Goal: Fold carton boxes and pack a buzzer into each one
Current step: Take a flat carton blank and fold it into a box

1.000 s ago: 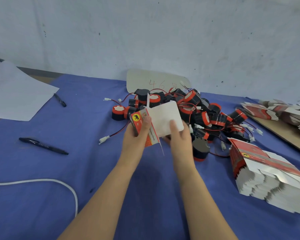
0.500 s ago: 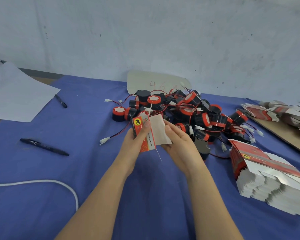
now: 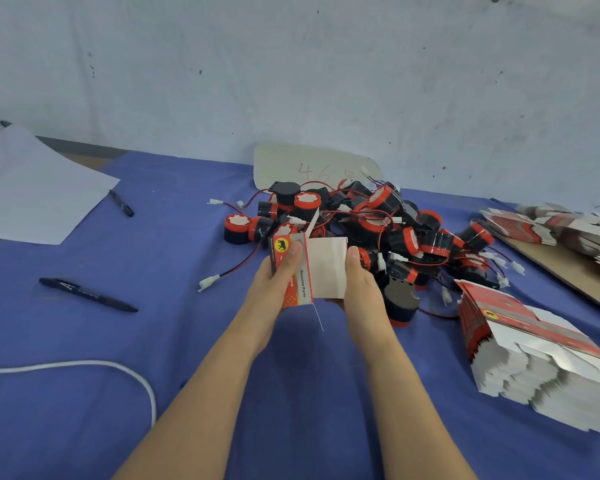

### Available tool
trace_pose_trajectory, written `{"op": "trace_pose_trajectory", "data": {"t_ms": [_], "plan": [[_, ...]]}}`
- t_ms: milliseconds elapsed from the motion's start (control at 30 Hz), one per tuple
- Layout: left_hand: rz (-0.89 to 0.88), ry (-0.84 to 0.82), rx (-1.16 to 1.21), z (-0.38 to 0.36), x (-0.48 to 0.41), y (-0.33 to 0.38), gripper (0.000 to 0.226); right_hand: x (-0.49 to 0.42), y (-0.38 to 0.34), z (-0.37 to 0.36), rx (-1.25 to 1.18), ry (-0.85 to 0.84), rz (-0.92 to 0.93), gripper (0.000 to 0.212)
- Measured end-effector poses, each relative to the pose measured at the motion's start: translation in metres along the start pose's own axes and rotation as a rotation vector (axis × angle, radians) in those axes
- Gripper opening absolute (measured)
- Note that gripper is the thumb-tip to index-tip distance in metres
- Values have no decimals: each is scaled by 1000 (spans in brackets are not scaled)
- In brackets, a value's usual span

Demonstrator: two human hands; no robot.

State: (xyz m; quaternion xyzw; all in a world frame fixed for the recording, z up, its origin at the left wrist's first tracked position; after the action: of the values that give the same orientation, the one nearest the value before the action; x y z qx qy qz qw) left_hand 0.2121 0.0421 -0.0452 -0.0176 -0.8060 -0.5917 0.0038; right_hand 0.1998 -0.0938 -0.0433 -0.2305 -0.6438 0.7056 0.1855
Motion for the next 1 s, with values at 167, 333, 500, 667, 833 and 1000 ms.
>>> {"op": "trace_pose_trajectory", "data": {"t_ms": [167,333,500,667,833,1000], "plan": [[149,-187,146,-19,10,-9,63,-4,-2,19,80,172,76,55],[254,-265,320,-24,14,-10,63,5,17,-8,79,-49,-205,48],[187,-185,85,-21,10,-21,69,2,15,1,286,20,-42,37],[155,-180,168,-22,10,-14,42,9,12,-16,68,-138,-69,18],[98,-152,212,-16,5,-7,43,6,-6,-8,187,-11,155,21],[61,83,485,9,-12,3,47,-2,-10,20,608,248,412,41]]}}
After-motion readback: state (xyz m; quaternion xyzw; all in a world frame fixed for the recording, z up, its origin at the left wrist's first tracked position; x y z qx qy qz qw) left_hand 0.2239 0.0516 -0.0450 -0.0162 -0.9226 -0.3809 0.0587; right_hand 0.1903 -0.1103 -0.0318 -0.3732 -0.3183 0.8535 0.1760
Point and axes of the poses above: each hand's wrist, its own x-axis away from the middle knuckle, its own z-axis out of the back of the hand, y = z × x, the point moved 9 cm from there along -x, towards the middle knuckle, and after that the axes turned 15 degrees about y, right-handed, at the moved point
